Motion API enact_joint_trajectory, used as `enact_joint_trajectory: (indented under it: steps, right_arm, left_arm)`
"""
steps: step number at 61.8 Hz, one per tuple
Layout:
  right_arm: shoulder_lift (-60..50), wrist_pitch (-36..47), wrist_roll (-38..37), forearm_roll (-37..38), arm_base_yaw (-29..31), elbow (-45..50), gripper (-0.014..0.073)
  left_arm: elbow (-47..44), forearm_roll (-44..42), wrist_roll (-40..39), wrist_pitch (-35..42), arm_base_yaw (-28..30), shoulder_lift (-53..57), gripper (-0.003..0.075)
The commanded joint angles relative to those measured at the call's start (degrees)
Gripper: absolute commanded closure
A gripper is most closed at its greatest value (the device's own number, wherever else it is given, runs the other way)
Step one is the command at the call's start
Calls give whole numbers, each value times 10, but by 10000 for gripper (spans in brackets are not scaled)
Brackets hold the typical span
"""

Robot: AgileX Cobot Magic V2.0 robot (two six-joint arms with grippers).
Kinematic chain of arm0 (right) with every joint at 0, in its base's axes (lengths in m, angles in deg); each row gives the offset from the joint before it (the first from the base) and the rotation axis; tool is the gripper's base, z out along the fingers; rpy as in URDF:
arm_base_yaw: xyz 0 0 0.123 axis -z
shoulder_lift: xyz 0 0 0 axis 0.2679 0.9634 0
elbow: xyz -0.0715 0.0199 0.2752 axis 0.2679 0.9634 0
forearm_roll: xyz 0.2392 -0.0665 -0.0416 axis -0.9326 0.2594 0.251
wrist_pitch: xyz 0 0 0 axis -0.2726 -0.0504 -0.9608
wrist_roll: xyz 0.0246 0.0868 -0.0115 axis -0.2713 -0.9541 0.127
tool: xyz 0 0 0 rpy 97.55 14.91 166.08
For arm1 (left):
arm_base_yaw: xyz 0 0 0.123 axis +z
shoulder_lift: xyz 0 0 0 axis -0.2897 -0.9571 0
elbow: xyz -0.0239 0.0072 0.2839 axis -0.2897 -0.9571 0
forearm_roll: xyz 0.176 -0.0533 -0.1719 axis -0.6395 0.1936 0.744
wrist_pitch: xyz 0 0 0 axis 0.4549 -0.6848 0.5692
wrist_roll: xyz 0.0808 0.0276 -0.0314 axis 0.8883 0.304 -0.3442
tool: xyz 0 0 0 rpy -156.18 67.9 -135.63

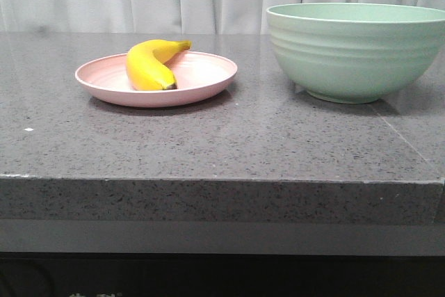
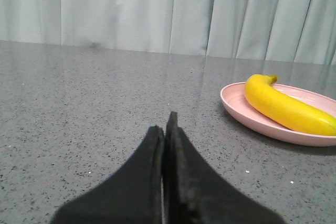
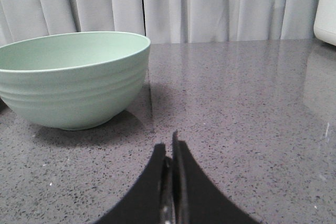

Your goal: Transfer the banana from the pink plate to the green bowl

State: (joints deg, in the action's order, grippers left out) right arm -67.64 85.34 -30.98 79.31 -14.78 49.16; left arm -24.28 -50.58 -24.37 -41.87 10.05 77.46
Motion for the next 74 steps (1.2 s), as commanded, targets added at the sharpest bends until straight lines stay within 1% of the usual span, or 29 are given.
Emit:
enact_joint_trajectory:
  steps: [1, 39, 52, 58, 67, 74]
  right_arm:
    - [-14, 48, 2, 6, 3, -2, 662]
    - [-14, 49, 2, 6, 3, -2, 662]
    - [-14, 71, 1, -1, 3, -3, 662]
    - [-14, 67, 1, -11, 3, -18, 662]
    - [-14, 14, 1, -11, 3, -75, 662]
    - [-12, -44, 2, -11, 3, -136, 662]
  left_arm:
    - [-3, 4, -5, 49, -5, 14, 739]
    - [-3, 3, -5, 46, -5, 14, 739]
    - [0, 3, -5, 83, -5, 14, 739]
    - [22, 4, -5, 80, -5, 12, 739]
    - [88, 4, -5, 32, -5, 12, 739]
    - [149, 4, -5, -14, -5, 11, 739]
